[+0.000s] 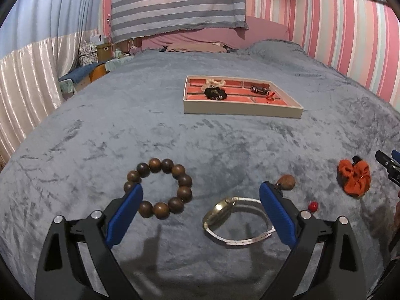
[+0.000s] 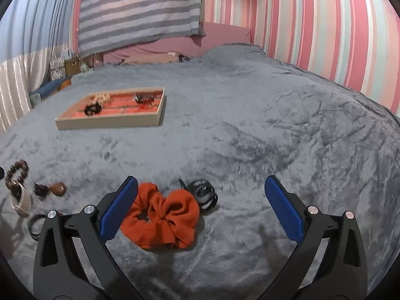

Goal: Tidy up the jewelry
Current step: 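Grasp the silver watch with the left tool while the right tool grasps the orange scrunchie, then carry the watch and scrunchie into the brick-lined tray and open both tools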

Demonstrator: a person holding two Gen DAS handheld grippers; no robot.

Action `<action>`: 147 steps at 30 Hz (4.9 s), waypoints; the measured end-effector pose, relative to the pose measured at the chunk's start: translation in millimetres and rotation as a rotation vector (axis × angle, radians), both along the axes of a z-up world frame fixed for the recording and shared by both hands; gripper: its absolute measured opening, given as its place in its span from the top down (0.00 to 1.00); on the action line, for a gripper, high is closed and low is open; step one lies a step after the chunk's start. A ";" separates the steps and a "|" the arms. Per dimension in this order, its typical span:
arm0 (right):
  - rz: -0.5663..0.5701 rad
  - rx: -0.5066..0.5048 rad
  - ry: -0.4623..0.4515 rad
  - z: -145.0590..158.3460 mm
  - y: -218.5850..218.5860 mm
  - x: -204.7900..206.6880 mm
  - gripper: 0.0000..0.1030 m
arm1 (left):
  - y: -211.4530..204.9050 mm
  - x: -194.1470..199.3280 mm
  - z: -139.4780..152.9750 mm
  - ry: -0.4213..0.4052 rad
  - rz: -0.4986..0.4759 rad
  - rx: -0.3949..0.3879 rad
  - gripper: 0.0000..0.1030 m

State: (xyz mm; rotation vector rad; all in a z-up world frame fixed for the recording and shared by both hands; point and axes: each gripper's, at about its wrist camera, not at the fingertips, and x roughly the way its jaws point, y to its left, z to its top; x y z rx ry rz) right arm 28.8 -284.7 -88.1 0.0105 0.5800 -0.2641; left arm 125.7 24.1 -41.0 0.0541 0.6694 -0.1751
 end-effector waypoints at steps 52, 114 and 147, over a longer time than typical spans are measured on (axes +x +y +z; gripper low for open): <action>0.101 0.174 0.207 -54.2 7.6 30.4 0.82 | -16.5 27.7 -51.1 0.150 -0.158 -0.011 0.76; 0.177 0.148 -0.102 25.3 53.5 240.9 0.83 | -75.0 223.3 29.7 -0.109 -0.025 -0.088 0.87; 0.110 0.137 0.155 -42.5 43.2 375.5 0.80 | -95.2 356.5 -39.8 0.069 -0.002 0.018 0.82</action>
